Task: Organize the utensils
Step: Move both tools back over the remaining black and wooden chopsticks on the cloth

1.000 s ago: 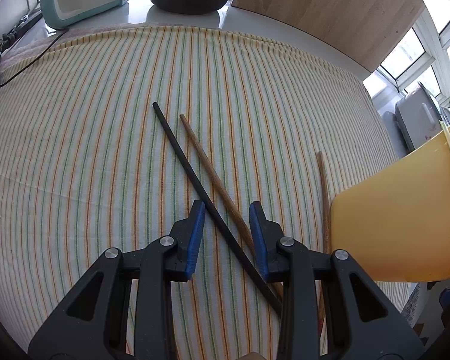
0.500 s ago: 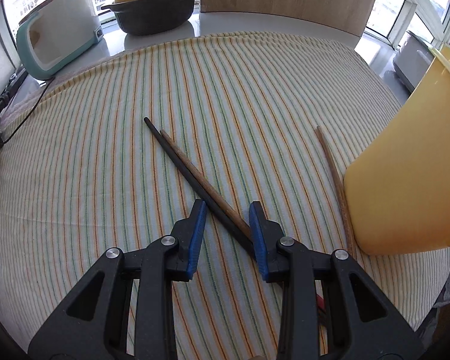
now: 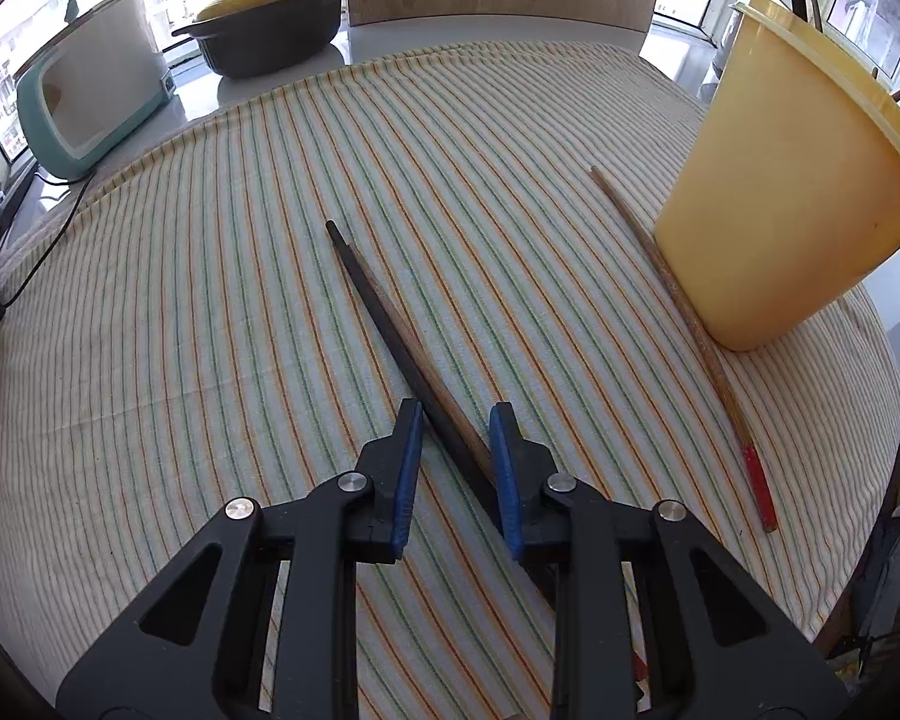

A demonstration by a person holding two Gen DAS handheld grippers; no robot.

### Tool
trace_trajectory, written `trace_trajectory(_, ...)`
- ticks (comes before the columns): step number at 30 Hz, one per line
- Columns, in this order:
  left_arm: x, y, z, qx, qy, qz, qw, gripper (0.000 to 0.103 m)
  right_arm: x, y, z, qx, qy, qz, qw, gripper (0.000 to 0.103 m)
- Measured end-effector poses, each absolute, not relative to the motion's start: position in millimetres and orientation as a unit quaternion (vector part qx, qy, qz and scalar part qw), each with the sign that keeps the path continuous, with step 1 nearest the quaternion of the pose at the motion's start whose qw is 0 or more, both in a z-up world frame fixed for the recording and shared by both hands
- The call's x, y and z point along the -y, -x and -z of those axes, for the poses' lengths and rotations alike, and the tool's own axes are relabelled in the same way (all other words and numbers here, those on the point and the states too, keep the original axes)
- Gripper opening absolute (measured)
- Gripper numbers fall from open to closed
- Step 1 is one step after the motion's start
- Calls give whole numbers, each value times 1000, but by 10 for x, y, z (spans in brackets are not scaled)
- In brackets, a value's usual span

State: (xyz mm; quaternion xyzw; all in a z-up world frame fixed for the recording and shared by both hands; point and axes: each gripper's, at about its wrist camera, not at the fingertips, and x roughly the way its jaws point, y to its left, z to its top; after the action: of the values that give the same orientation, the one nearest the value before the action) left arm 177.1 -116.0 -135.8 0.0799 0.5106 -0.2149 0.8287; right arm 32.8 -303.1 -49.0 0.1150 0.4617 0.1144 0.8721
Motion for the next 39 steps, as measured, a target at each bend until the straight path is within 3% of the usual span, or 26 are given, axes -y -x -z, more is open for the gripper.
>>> trace_trajectory(7,695,-1854,1336,-526,53,214,822,24,2772,-392,540,-471,-99,-133,866,27)
trace_trajectory(24,816,-1959,1351,-545,33,194,815,24,2530,-495,653,-494,-82,-147,853,27)
trace_trajectory(33,878,-2101,1339,-543,-1,169,823,12,2511,-529,636,-496,-80,-147,852,27)
trace_trajectory(39,843,-2147,1347,-551,30,171,816,12,2432,-597,633,-494,-81,-150,852,27)
